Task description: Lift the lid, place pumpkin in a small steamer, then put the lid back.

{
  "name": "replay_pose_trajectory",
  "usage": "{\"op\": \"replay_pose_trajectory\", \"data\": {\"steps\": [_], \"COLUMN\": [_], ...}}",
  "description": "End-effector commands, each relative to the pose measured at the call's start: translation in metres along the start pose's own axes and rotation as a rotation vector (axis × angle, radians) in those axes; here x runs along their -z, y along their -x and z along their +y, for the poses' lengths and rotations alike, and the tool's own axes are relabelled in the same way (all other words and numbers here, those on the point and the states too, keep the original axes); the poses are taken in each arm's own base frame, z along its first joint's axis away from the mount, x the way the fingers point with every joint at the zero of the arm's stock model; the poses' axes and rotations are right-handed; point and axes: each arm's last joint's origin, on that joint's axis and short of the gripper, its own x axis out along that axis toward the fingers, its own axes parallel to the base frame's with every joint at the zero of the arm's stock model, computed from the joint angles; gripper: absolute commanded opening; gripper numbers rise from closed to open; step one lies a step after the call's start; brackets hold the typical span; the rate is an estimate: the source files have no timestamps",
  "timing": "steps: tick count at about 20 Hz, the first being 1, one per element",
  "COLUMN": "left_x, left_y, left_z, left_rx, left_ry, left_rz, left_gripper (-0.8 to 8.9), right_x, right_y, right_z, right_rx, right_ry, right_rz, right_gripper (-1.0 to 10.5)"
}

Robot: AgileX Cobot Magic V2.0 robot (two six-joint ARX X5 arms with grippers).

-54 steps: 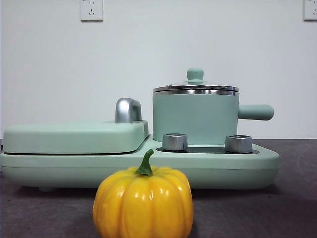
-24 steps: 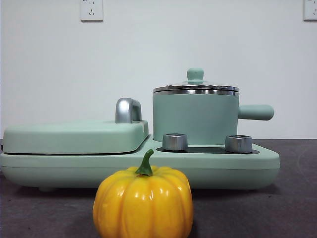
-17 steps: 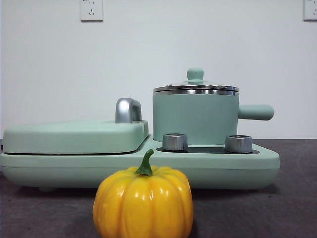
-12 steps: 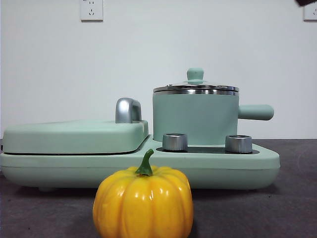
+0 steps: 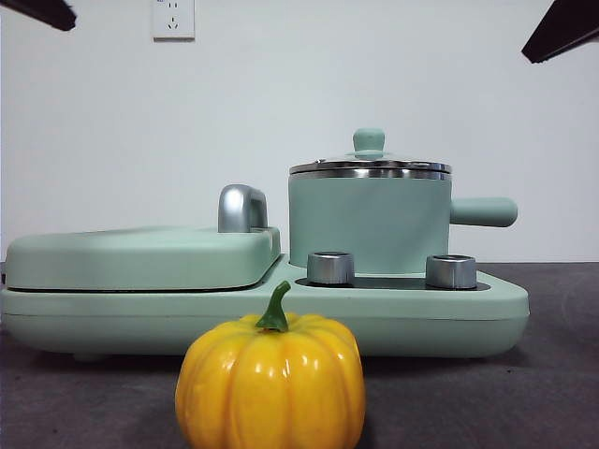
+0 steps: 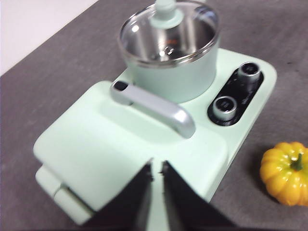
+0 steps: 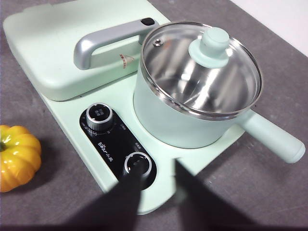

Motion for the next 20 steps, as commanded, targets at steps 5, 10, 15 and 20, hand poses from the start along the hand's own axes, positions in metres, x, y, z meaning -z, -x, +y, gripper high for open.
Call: {"op": "replay_pose_trajectory", "data": {"steps": [5, 10, 15, 20], "left_x": [-0.012, -0.019, -0.032, -0.047], "left_y": [0.002, -0.002, -0.024, -0.060], "left_z": [0.001, 0.003, 0.011, 0.018], "left_rx": [-0.010, -0.014, -0.005, 0.018], "left_ry": [0.067, 0.149, 0.208, 0.209], "left_rz": [-0.068, -0.119, -0.215, -0.327], "left_gripper": [3.76, 3.71, 3.71, 3.07], "right_x": [-0.005, -0.007, -0.010, -0.014], "right_y": [0.002, 0.002, 0.002, 0.002], "right_z": [-0.001, -0.002, -0.003, -0.004], "right_rx": [0.026, 0.032, 0.043, 0.055], "right_ry": [0.002, -0.008, -0.035, -0.055], "right_rz": [-0.011, -0.029, -0.065, -0.108], "right_gripper": [3.3, 3.3, 3.3, 3.3]}}
